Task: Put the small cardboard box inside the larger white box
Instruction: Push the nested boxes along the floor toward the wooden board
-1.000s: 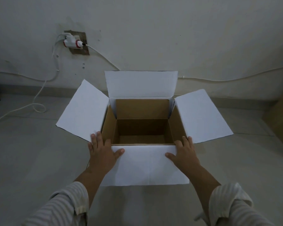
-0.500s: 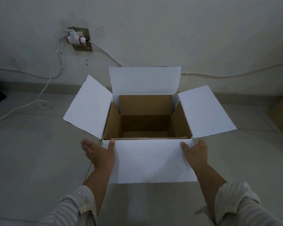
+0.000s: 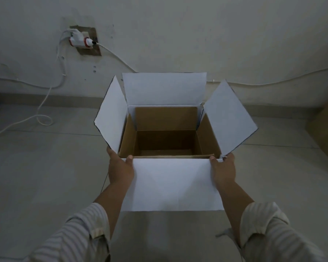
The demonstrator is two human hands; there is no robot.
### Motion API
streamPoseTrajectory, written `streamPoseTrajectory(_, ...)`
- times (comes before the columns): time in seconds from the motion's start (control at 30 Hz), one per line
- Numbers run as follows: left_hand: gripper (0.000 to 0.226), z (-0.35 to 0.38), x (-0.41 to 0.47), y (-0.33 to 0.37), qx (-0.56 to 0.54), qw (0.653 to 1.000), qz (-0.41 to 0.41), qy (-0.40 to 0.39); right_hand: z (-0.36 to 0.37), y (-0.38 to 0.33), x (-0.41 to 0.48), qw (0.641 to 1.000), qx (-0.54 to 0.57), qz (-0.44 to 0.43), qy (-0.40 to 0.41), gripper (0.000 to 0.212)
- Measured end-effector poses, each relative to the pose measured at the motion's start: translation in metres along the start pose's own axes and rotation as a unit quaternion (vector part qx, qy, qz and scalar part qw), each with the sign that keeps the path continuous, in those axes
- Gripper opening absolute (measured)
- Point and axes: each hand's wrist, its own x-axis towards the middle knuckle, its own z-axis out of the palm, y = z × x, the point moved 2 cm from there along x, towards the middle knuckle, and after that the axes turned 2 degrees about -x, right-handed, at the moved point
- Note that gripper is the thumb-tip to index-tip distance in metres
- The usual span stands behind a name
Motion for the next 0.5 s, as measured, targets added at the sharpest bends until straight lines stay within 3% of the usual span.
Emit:
streamPoseTrajectory(0.13,0.085,0.009,-0.010,0.006,0.012,0.999,0.016,-0.031,-0.020,0.007,-0.001,1.000,-0.011,0.015,0.013,0.039)
streamPoseTrajectory(0.33,0.092,0.045,-0.024,0.027,-0.021,0.995,0.027,-0.094,-0.058,0.028,0.004,0.998,-0.036,0.032,0.049,0.050)
streamPoseTrajectory(0.5,0.094,0.058,-0.048,0.033,-0.027,0.997,0.043,-0.057,-0.075,0.032,-0.004,0.990,-0.129,-0.028,0.056,0.054)
